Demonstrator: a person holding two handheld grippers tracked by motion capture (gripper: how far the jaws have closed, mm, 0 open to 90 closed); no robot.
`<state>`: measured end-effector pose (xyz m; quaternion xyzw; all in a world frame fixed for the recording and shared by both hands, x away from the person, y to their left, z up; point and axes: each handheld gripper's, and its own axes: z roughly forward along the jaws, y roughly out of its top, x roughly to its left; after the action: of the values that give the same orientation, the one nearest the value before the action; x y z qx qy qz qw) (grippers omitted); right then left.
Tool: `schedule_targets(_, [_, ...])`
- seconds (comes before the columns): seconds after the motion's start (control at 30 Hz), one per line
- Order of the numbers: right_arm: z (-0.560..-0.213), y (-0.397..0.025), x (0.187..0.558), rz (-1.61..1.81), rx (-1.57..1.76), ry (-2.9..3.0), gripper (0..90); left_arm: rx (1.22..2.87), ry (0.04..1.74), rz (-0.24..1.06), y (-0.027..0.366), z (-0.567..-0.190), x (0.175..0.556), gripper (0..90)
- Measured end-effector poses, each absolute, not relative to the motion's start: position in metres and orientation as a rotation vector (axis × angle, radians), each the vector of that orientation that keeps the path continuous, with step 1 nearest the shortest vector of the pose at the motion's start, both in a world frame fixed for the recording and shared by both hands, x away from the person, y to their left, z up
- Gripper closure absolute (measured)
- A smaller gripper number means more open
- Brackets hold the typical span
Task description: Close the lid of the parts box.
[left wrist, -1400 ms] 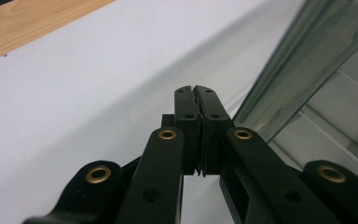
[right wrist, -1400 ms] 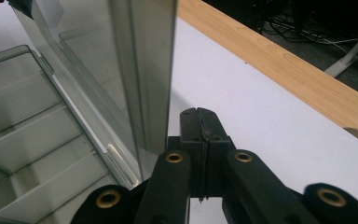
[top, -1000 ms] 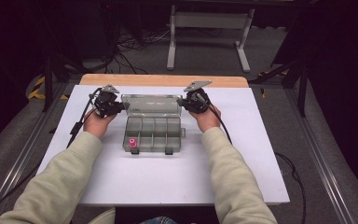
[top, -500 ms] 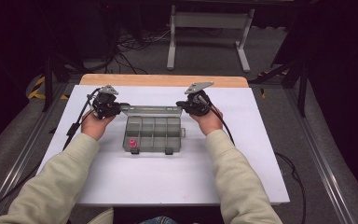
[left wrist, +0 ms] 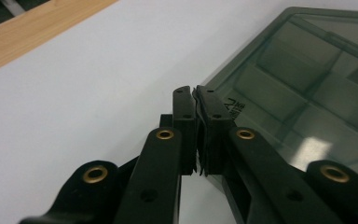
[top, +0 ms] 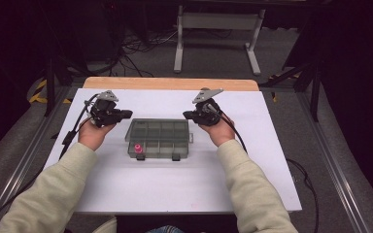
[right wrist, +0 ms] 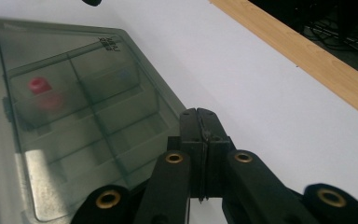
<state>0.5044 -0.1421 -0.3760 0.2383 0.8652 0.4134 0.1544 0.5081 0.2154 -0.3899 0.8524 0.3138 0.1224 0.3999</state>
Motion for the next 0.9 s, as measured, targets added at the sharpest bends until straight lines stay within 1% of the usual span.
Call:
schedule_targets(0.43, [-0.374,-0.137,0.480,1.134,0.621,2.603,90.0,2.223,0.721,0.235,0.213,-0.383,0.485,87.1])
schedule_targets(0.67, [-0.375,-0.135,0.472,1.114,0.596,2.653,90.0,2.271,0.685,0.224,0.211,-0.380,0.473,87.1])
schedule_targets(0.9, [-0.378,-0.129,0.464,1.058,0.564,2.721,90.0,2.320,0.655,0.173,0.209,-0.377,0.463,87.1])
